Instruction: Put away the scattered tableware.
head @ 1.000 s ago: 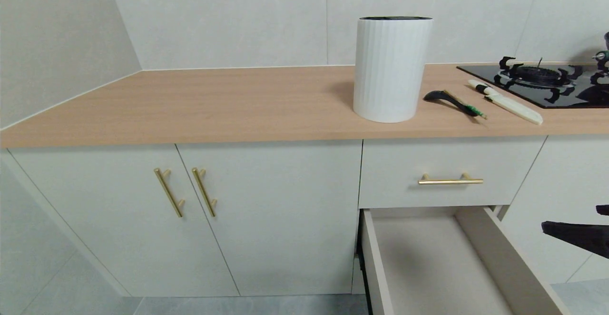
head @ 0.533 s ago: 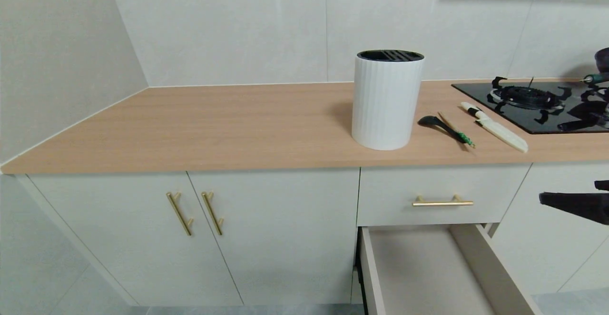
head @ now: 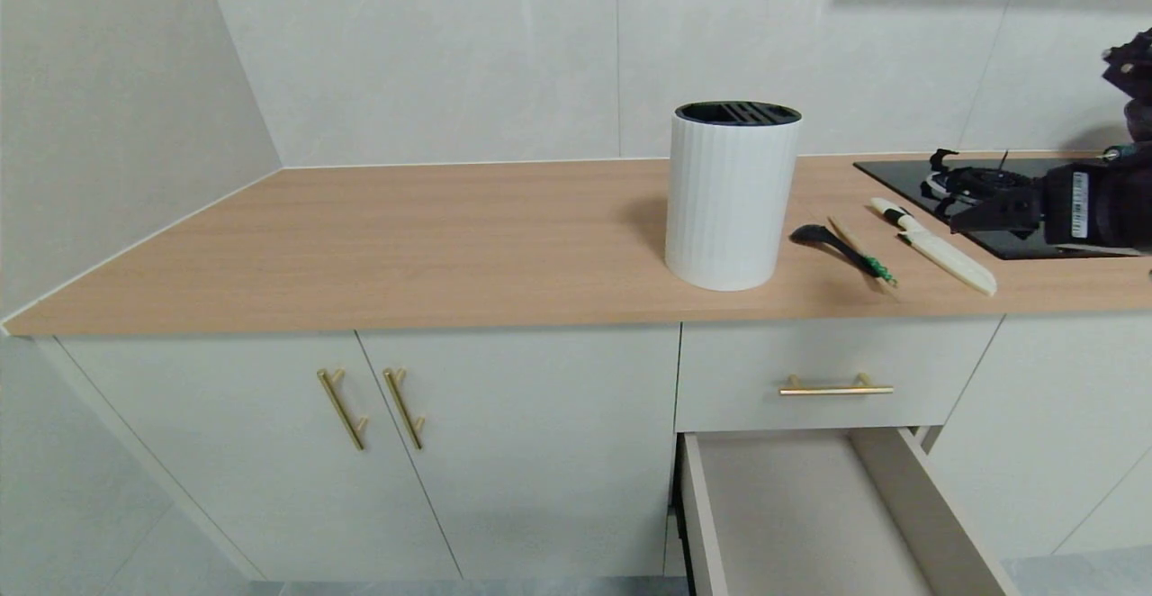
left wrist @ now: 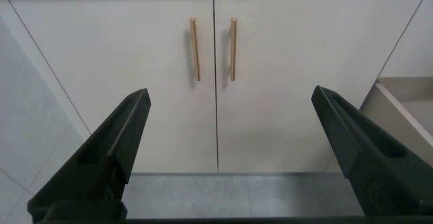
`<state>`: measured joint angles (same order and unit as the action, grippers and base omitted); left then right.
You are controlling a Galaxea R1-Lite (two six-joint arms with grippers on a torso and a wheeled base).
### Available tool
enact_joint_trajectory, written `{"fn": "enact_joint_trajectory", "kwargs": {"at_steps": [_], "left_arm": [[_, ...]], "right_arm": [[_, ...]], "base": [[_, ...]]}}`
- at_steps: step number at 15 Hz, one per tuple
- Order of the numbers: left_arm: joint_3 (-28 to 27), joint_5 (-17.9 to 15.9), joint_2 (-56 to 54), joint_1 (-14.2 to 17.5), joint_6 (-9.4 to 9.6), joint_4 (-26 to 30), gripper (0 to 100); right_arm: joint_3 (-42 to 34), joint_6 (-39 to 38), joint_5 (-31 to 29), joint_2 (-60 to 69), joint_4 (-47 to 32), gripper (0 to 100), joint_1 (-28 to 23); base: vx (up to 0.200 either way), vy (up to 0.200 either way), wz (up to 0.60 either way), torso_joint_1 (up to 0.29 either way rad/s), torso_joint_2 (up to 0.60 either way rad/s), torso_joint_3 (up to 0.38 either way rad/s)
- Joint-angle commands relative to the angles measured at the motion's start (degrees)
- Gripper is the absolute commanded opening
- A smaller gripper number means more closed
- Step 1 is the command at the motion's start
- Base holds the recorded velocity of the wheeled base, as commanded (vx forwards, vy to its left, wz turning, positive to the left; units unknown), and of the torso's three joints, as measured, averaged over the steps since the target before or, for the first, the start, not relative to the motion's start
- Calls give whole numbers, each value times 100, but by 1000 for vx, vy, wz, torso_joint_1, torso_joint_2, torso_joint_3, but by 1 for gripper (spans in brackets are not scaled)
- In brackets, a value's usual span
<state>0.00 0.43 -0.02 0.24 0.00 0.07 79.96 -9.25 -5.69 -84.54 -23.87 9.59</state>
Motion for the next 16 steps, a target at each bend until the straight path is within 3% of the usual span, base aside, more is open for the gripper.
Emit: {"fn": "enact_joint_trajectory", "kwargs": {"at_steps": [1,7,10,16], "left_arm": [[0,1,2,2,0,1,100],[0,1,2,2,0,1,100],[0,1,2,2,0,1,100],[0,1,2,2,0,-7,100]], "right_arm": [[494,-112,-283,-1126,-188,100,-19],[1031,-586,-459,-2075,-223,100,-10],[1136,-780,-872,-2471,137,100,-10],[1127,-876,-890,-2769,664,100,-10]], "base": [[0,0,0,0,0,0],[0,0,0,0,0,0],[0,0,0,0,0,0],[0,0,0,0,0,0]]}}
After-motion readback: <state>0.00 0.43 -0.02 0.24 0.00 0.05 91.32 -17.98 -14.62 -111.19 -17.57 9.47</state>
